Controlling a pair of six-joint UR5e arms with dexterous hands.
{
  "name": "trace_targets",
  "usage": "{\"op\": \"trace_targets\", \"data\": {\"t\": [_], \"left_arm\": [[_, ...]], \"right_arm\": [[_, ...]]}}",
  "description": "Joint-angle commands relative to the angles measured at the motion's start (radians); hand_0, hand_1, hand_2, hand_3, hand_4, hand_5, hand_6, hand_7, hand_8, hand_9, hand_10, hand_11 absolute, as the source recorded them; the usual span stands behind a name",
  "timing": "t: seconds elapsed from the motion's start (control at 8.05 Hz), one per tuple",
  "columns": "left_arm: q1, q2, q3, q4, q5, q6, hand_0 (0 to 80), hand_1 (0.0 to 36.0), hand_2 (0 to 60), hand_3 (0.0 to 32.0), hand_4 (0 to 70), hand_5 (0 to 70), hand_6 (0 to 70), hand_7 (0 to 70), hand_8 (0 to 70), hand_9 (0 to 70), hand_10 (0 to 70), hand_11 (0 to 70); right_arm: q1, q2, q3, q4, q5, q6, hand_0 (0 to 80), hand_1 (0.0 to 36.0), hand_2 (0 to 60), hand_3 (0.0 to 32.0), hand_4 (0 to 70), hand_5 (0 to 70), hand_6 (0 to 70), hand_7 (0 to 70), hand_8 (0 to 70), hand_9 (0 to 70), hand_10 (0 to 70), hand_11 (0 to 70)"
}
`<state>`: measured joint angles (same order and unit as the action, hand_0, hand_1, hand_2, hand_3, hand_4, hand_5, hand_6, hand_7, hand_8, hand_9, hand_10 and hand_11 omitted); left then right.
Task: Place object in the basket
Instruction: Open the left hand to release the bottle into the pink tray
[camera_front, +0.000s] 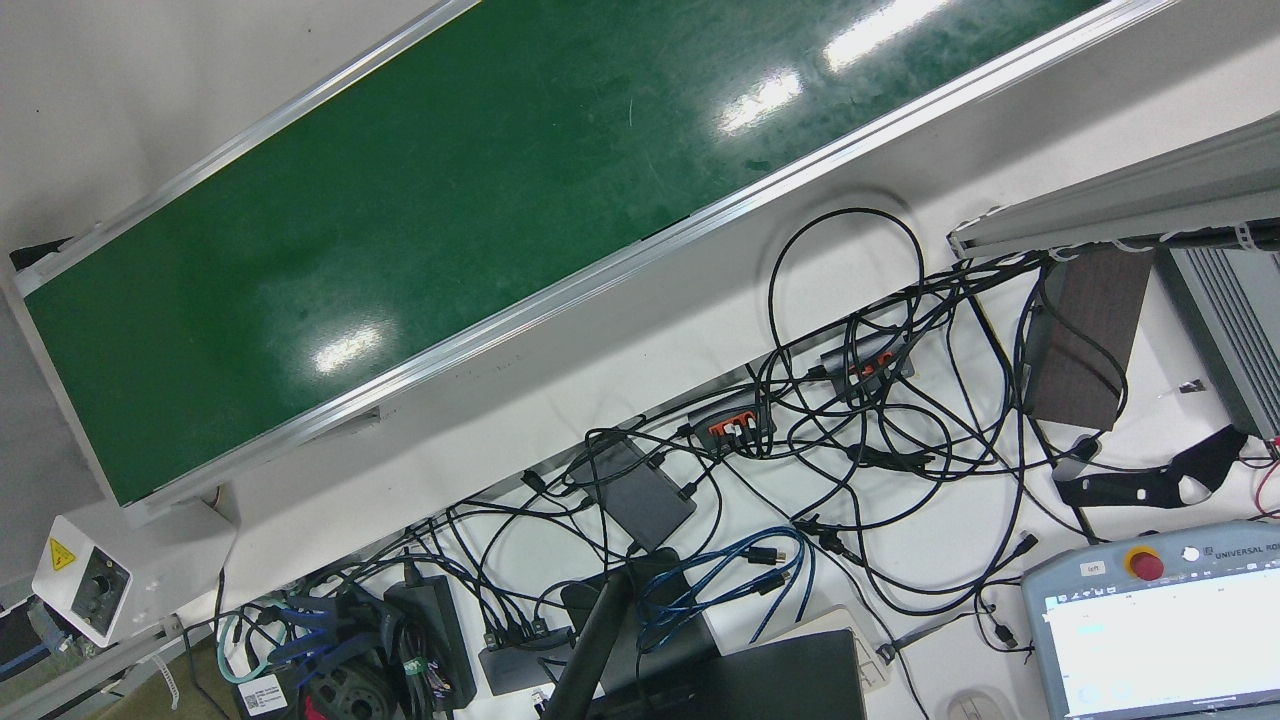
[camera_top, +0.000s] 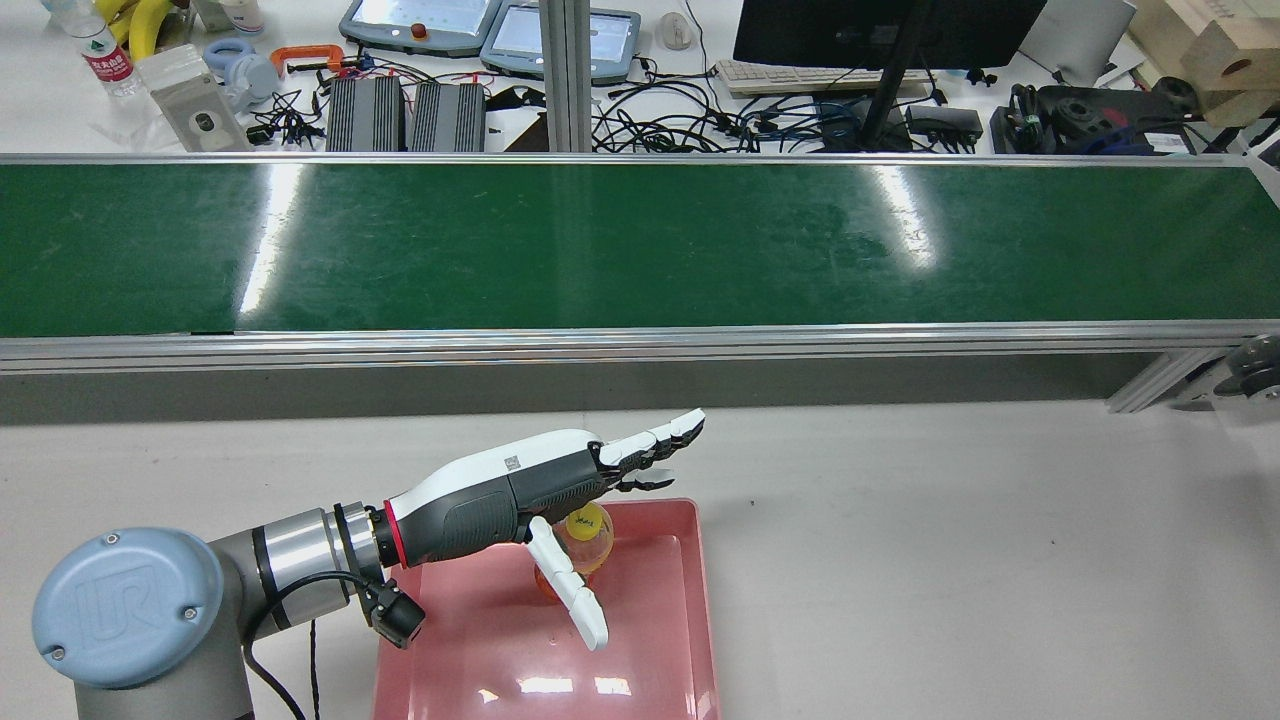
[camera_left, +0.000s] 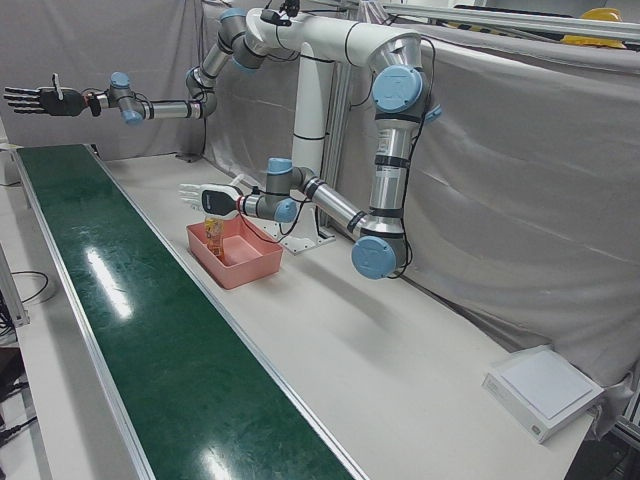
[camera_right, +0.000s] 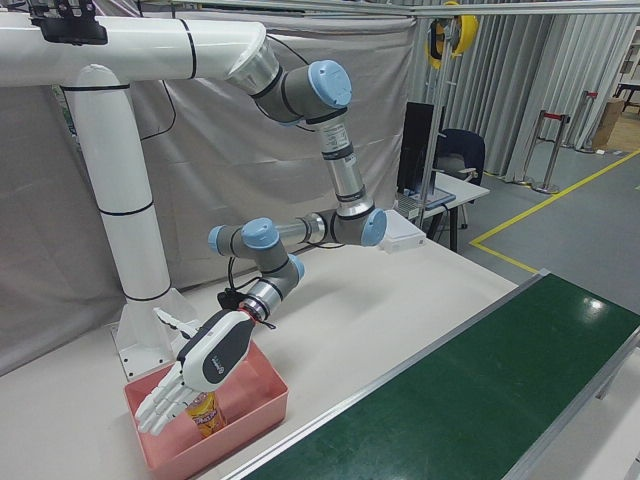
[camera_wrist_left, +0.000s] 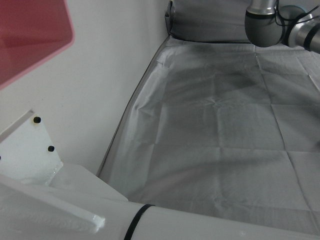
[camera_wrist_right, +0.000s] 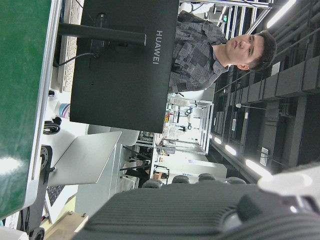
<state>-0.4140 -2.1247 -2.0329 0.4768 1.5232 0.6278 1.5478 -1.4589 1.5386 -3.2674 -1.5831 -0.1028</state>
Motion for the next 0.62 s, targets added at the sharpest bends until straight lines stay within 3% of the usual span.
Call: {"op": "trace_targets", "data": {"t": [0.0,0.25,0.5], "left_arm": [[-0.012,0.021,-0.048,-0.001,0.0,-0.01,48.4,11.1,0.0,0.0,0.0,1.3,0.0,0.0,0.0,1.6,6.9,11.7],[-0.087,0.046,-0.072,-0.003,-0.002,-0.01,47.1,10.6,0.0,0.0,0.0,1.3,0.0,0.0,0.0,1.5,6.1,10.5],[-0.191,0.092,-0.145,0.015,0.0,-0.013,46.4,10.9,0.0,0.0,0.0,1.7,0.0,0.0,0.0,1.9,4.8,8.6]], "right_arm": [[0.0,0.0,0.0,0.0,0.0,0.0,0.0,0.0,0.0,0.0,0.0,0.0,0.0,0.0,0.0,0.0,0.0,0.0],[0.0,0.0,0.0,0.0,0.0,0.0,0.0,0.0,0.0,0.0,0.0,0.0,0.0,0.0,0.0,0.0,0.0,0.0],[0.0,0.0,0.0,0.0,0.0,0.0,0.0,0.0,0.0,0.0,0.0,0.0,0.0,0.0,0.0,0.0,0.0,0.0]]}}
